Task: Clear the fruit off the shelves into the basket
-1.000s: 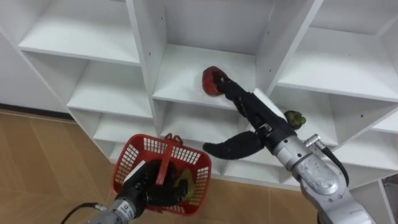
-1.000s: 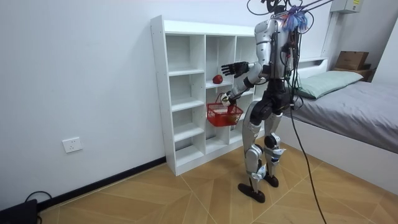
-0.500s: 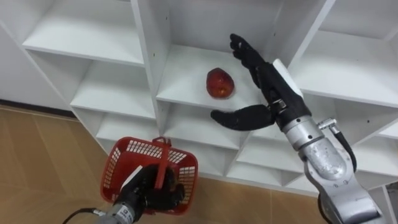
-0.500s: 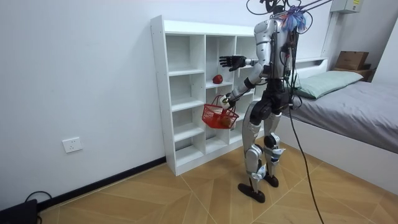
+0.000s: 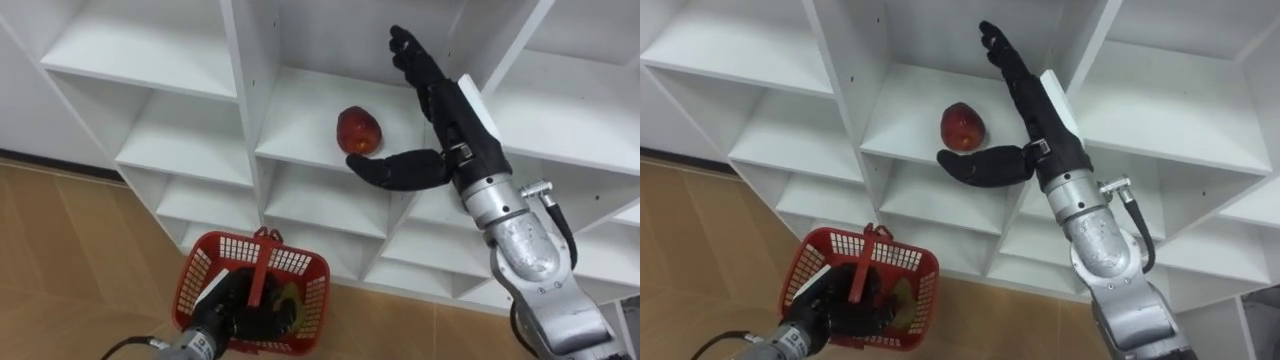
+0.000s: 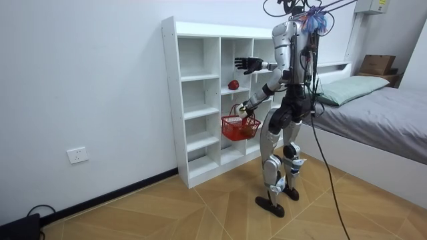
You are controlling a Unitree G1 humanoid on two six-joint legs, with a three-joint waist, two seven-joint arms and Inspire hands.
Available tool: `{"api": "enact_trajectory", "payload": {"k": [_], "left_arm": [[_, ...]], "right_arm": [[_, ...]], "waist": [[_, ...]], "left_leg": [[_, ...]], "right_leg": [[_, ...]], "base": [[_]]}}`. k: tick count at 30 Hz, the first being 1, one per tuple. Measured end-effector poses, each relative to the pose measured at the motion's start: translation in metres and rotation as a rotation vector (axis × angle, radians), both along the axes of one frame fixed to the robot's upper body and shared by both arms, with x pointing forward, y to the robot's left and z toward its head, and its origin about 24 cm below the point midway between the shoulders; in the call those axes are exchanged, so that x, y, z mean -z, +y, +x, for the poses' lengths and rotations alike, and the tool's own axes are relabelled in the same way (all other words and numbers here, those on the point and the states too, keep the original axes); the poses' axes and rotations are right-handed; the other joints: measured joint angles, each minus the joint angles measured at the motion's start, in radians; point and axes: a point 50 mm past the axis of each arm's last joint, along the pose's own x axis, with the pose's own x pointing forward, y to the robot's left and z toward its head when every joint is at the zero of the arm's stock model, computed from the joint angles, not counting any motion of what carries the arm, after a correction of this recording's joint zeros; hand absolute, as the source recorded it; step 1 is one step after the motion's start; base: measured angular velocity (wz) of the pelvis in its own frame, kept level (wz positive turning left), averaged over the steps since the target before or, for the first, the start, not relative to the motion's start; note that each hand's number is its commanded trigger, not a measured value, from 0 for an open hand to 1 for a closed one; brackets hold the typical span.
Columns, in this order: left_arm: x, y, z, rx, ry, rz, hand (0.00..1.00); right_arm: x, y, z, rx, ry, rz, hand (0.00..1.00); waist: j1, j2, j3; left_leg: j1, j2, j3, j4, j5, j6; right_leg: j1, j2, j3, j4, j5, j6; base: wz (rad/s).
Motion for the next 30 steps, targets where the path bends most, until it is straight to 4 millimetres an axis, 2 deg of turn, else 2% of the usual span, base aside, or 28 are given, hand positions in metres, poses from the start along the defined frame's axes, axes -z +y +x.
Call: {"api": "enact_trajectory", "payload": {"k": [13,20,24,30], "left_arm": [[0.005,0.001,0.001,0.002,0.027,0.003,1.0],[0.008,-0.004,-0.001,0.045,0.046,0.013,1.0],[0.012,-0.003,-0.003,0.054,0.065,0.032,1.0],[0.012,-0.006,0.0,0.055,0.064,0.028,1.0]], "right_arm": [[0.008,0.0,0.018,0.05,0.03,-0.021,0.0],[0.027,-0.005,0.029,0.095,0.113,-0.031,0.0],[0.034,-0.009,0.029,0.12,0.143,-0.037,0.0],[0.032,-0.013,0.031,0.146,0.138,-0.025,0.0]], "waist": [[0.011,0.002,0.0012],[0.021,0.003,0.0021],[0.026,0.004,0.0027],[0.028,0.016,0.0109]], "left_leg": [[0.0,-0.003,-0.011,-0.004,0.002,0.001],[0.0,-0.016,-0.026,-0.018,0.013,0.007],[-0.008,-0.019,-0.037,-0.016,0.014,0.008],[-0.024,-0.021,-0.055,-0.003,0.015,0.009]], "right_leg": [[0.004,-0.001,-0.003,0.002,0.0,0.0],[0.003,-0.012,-0.003,0.002,-0.002,0.004],[0.003,-0.017,-0.03,0.001,-0.003,0.005],[0.0,-0.02,-0.054,0.001,-0.003,0.005]], "base": [[0.02],[0.07],[0.1],[0.1]]}}
